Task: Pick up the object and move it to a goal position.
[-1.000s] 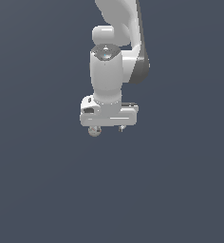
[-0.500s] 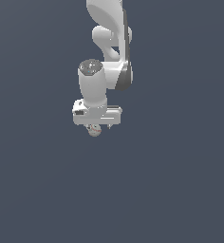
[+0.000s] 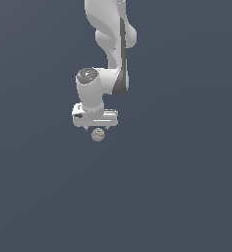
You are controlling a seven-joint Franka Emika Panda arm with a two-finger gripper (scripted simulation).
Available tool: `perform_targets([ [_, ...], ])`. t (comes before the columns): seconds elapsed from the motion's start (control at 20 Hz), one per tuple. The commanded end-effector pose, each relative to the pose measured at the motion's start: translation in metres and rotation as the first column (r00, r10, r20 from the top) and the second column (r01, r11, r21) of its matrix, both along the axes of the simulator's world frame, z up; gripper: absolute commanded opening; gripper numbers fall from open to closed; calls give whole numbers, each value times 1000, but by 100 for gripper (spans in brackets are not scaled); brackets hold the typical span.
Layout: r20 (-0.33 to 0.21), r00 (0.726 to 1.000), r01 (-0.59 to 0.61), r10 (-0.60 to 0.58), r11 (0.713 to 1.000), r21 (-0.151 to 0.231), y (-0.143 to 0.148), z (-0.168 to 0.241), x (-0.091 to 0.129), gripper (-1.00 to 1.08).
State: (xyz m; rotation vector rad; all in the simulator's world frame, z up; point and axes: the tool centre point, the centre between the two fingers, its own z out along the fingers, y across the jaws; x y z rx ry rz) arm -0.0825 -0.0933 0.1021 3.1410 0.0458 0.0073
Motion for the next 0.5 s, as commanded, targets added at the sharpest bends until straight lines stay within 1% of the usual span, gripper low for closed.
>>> perform_targets([
  [0.0, -4, 1000, -1, 1, 1000, 0, -3, -4, -5, 100],
  [0.25, -4, 1000, 0, 0, 1000, 0, -3, -5, -5, 100],
  [0.45, -4, 1000, 0, 0, 1000, 0, -3, -16, -6, 100],
])
